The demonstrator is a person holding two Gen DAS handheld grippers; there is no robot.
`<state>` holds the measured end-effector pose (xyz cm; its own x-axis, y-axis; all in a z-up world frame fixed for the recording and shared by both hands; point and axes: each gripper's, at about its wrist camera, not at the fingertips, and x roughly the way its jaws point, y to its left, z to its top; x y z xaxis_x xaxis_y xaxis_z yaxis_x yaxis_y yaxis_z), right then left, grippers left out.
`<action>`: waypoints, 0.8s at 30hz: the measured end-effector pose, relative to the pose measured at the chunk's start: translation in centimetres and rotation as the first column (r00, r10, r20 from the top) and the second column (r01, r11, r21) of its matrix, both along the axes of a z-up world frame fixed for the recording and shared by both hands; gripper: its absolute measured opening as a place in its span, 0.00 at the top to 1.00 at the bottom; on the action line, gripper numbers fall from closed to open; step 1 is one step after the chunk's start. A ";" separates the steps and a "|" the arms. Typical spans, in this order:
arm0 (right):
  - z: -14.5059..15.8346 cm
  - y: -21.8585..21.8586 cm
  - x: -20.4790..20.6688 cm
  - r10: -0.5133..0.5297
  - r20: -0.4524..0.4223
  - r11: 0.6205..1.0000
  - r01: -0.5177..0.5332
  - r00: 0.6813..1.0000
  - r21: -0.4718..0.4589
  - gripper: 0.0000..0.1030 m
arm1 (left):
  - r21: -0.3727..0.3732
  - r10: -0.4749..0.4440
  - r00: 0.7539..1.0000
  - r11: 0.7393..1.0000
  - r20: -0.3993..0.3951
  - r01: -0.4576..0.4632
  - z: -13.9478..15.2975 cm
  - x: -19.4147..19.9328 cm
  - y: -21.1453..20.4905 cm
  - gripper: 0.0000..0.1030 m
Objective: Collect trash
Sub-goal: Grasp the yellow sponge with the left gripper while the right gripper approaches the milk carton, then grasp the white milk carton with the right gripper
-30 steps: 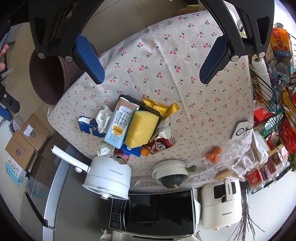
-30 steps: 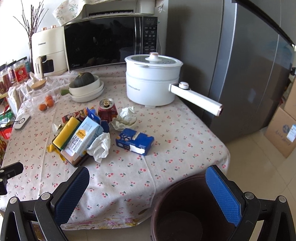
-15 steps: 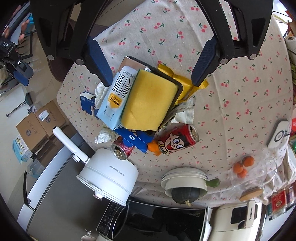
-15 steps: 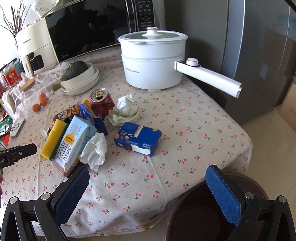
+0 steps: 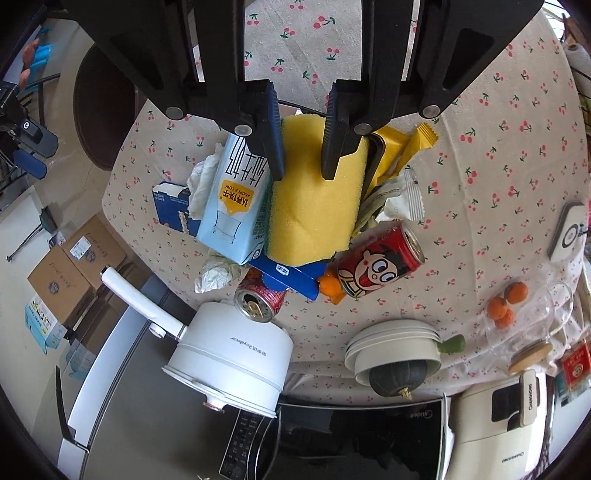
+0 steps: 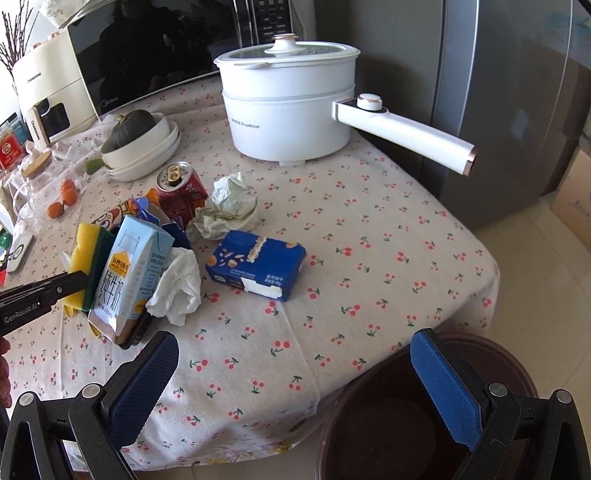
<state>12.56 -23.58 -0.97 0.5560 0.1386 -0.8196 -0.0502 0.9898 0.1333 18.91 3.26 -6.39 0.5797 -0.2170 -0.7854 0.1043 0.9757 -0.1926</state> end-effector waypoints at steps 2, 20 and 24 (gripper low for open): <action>-0.1 0.4 0.1 0.005 -0.005 1.000 -0.005 1.000 0.001 0.00 | 0.004 0.004 1.000 1.000 0.022 -0.004 0.9 -0.7 0.2 0.81; -3.3 13.0 3.5 0.124 -0.066 0.989 -0.117 0.990 0.095 0.05 | 0.103 0.096 0.991 0.989 0.093 -0.105 4.3 -7.0 7.2 0.81; -4.7 15.1 4.4 0.132 -0.083 0.987 -0.123 0.988 0.106 0.15 | 0.107 0.116 0.990 0.987 0.075 -0.123 3.9 -7.6 8.8 0.81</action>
